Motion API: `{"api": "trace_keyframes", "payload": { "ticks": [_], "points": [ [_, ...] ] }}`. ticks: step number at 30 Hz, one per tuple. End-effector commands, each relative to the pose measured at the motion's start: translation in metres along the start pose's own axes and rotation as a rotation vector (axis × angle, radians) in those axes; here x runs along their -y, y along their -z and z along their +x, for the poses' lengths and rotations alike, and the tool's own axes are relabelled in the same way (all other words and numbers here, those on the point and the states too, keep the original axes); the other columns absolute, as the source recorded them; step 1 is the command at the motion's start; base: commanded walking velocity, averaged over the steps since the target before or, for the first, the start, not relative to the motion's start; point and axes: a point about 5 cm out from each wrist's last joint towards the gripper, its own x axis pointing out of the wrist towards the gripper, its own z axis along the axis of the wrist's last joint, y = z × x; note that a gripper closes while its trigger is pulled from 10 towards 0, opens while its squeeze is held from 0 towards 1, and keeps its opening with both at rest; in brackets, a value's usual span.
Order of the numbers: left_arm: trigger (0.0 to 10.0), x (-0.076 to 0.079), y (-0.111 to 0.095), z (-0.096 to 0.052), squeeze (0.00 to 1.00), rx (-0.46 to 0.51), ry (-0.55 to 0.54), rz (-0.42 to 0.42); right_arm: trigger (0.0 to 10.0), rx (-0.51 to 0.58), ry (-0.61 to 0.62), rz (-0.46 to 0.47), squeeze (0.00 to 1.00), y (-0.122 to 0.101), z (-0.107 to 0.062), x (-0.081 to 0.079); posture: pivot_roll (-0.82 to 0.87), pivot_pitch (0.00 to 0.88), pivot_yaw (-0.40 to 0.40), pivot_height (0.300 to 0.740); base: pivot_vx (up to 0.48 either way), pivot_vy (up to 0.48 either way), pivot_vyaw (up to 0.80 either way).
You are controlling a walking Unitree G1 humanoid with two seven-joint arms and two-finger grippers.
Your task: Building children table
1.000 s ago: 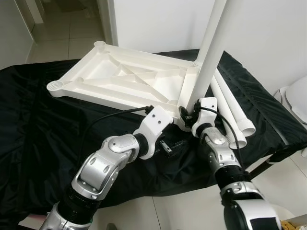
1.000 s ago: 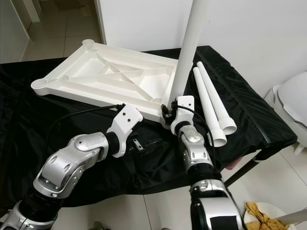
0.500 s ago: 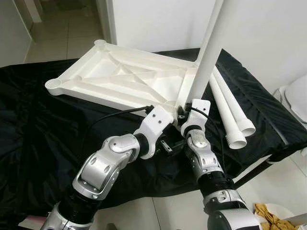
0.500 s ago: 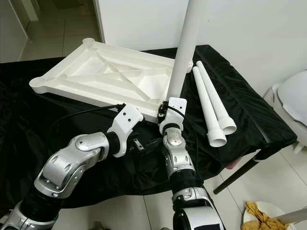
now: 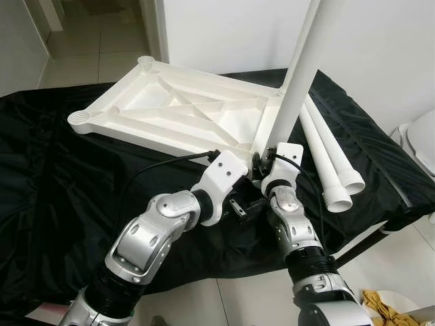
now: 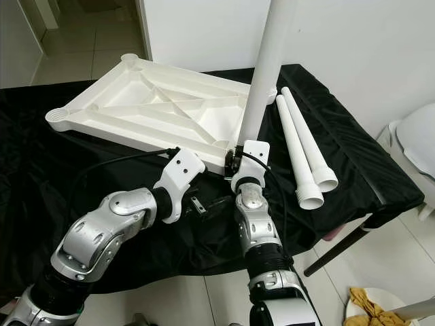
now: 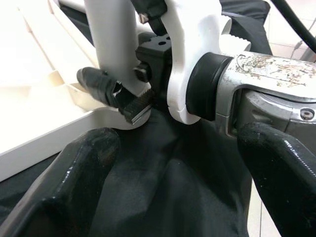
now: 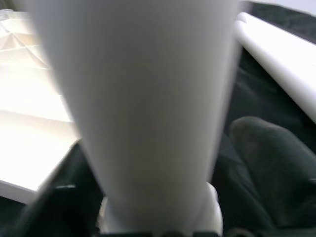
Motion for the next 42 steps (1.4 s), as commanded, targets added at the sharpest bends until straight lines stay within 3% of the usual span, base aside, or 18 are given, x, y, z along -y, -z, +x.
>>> {"api": "trace_keyframes", "payload": {
  "ticks": [1, 5, 8, 9, 19, 27, 38, 39, 40, 42],
  "points": [
    [10.0, 0.0, 0.003, 0.001, 0.0, -0.012, -0.007, 0.003, 10.0, -0.016, -0.035, 0.023, 1.0, 0.006, -0.002, 0.003, -0.08, 0.02, -0.012, 0.74, 0.0, 0.0, 0.0],
    [10.0, 0.0, 0.003, 0.001, 0.0, -0.012, -0.006, 0.003, 10.0, -0.005, -0.078, 0.041, 1.0, 0.006, -0.004, 0.004, -0.08, 0.019, -0.012, 0.74, 0.0, 0.0, 0.0],
    [10.0, 0.0, 0.003, 0.001, 0.0, -0.012, -0.006, 0.002, 10.0, 0.032, -0.139, -0.006, 1.0, 0.002, -0.005, 0.009, -0.08, 0.017, -0.01, 0.74, 0.0, 0.0, 0.0],
    [10.0, 0.0, 0.003, 0.001, 0.0, -0.012, -0.006, 0.002, 10.0, 0.05, -0.192, -0.031, 0.0, -0.001, -0.003, 0.015, -0.08, 0.016, -0.009, 0.74, 0.0, 0.0, 0.0],
    [10.0, -0.002, 0.002, 0.002, 0.0, -0.013, -0.002, 0.012, 10.0, 0.049, -0.5, -0.185, 0.0, -0.015, 0.01, 0.051, -0.08, 0.011, -0.002, 0.74, 0.0, 0.0, 0.0],
    [10.0, -0.003, 0.001, 0.001, 0.0, -0.013, -0.006, 0.017, 10.0, -0.002, -0.639, -0.248, 0.0, -0.015, 0.016, 0.054, -0.07, 0.009, 0.007, 0.74, 0.0, 0.0, 0.0],
    [10.0, -0.005, 0.0, -0.001, 0.0, -0.015, -0.012, 0.016, 10.0, -0.024, -0.68, -0.269, 0.0, -0.017, 0.024, 0.053, -0.05, 0.023, 0.019, 0.74, 0.0, 0.0, 0.0],
    [10.0, -0.006, 0.0, -0.001, 0.0, -0.015, -0.014, 0.016, 9.1, -0.025, -0.68, -0.266, 0.0, -0.017, 0.026, 0.053, -0.05, 0.024, 0.019, 0.74, 0.0, 0.0, 0.0],
    [10.0, -0.006, 0.0, -0.002, 0.0, -0.014, -0.018, 0.016, 1.4, -0.025, -0.678, -0.258, 0.0, -0.017, 0.026, 0.053, -0.05, 0.026, 0.02, 0.74, 0.0, 0.0, 0.0],
    [10.0, -0.007, 0.0, -0.002, 0.0, -0.014, -0.021, 0.017, 1.4, -0.026, -0.675, -0.249, 0.0, -0.017, 0.027, 0.053, -0.05, 0.026, 0.02, 0.74, 0.0, 0.0, 0.0]
  ]
}}
